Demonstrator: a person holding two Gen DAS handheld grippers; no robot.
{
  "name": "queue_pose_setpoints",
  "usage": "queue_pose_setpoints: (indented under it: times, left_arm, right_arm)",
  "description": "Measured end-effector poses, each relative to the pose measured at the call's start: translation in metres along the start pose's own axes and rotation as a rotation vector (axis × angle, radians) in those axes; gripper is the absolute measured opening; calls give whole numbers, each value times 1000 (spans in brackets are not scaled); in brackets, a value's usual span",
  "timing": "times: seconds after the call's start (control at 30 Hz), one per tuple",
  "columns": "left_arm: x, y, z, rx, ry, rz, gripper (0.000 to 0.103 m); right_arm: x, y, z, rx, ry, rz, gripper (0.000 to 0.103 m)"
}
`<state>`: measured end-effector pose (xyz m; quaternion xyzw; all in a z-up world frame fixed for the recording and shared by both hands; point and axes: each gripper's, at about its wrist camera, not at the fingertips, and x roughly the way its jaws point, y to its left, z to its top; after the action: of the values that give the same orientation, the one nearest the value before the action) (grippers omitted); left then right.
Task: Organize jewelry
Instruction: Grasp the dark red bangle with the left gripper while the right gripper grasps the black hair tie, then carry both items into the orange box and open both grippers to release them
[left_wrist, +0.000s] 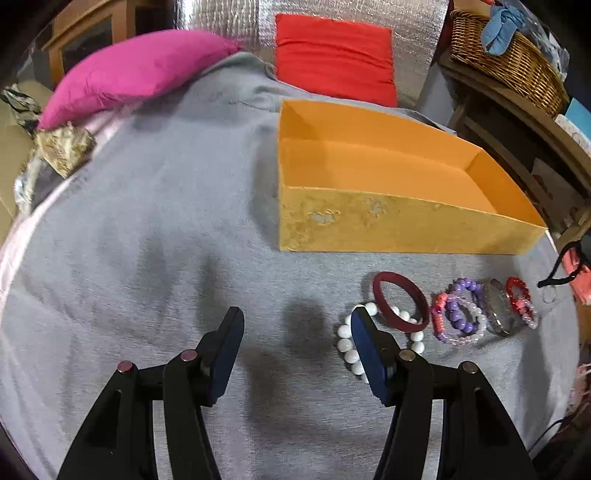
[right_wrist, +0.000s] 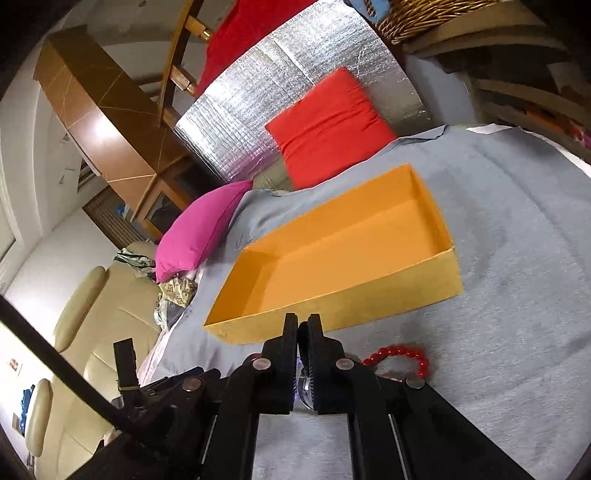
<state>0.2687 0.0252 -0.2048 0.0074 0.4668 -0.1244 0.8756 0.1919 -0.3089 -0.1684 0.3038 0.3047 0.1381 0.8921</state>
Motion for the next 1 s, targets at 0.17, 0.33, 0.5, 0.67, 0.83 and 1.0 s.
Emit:
queue_pose_setpoints:
  times: [0.17, 0.33, 0.5, 0.67, 0.83, 1.0]
  left_arm:
    - [6, -11, 7, 1, 1, -80, 62]
    - [32, -30, 20, 7, 51, -118, 45]
    - [45, -43, 26, 14, 77, -146, 14]
    - [45, -53, 25, 68, 65, -138, 6]
    - [25, -53, 29, 68, 14, -175, 5]
    - [-15, -61, 35, 100, -83, -228, 5]
  right_arm:
    - [3, -6, 0, 34, 5, 1, 6]
    - [7, -2, -4, 39, 15, 5, 6]
    - [11, 2, -6, 36, 21, 2, 6]
    - [14, 4, -6, 25, 26, 3, 6]
    - [12, 11, -6, -4, 7, 14, 6]
    - [7, 18, 4, -28, -68, 40, 6]
